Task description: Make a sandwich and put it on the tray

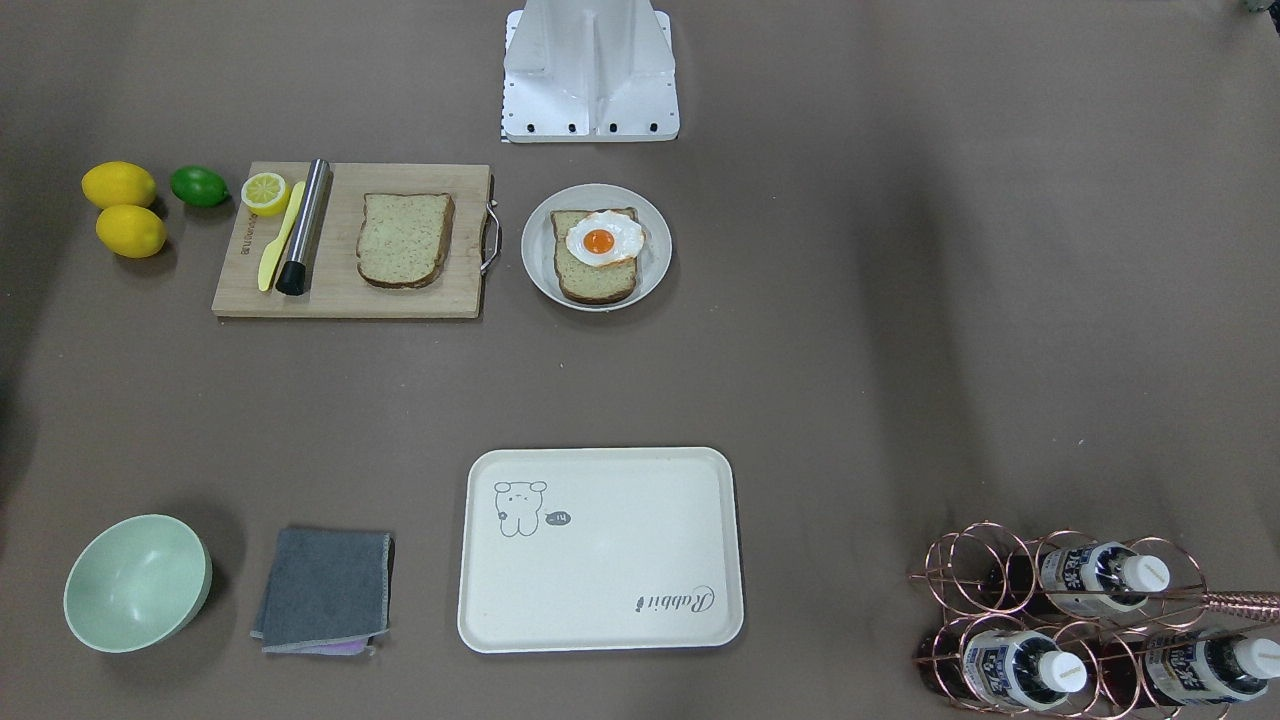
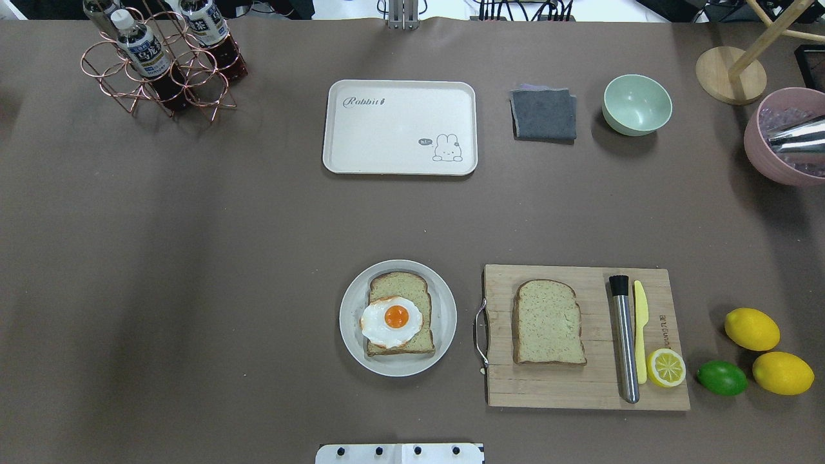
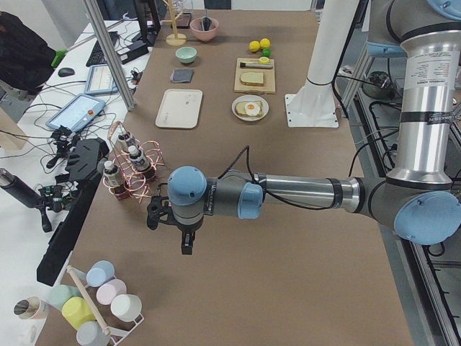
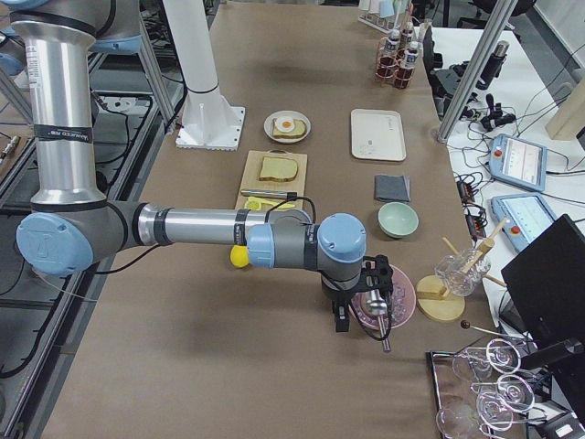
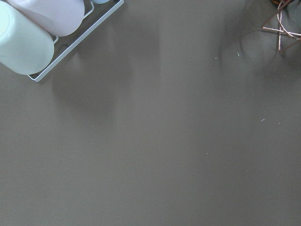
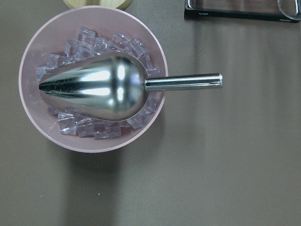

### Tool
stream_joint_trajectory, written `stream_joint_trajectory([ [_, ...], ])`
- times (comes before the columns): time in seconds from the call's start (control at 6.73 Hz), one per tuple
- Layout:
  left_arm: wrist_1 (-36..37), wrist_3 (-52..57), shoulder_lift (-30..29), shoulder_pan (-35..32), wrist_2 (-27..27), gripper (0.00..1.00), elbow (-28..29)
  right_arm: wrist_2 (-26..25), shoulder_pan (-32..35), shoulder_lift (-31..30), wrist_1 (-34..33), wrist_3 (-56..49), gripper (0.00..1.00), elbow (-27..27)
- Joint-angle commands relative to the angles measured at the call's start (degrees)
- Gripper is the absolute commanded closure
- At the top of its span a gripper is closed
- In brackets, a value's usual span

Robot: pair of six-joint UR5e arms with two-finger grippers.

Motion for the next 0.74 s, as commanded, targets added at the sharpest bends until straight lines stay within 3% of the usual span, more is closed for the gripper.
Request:
stream_joint_trajectory([
  [0.0,0.0,0.0,0.0,0.0,-0.1,0.02,-0.1,0.1,0.0,-0.1,0.1,0.1,0.00,0.3],
  [0.59,0.0,-0.1,-0.2,0.0,-0.5,0.02,-0.2,0.1,0.0,-0.1,0.0,0.3,0.00,0.2],
])
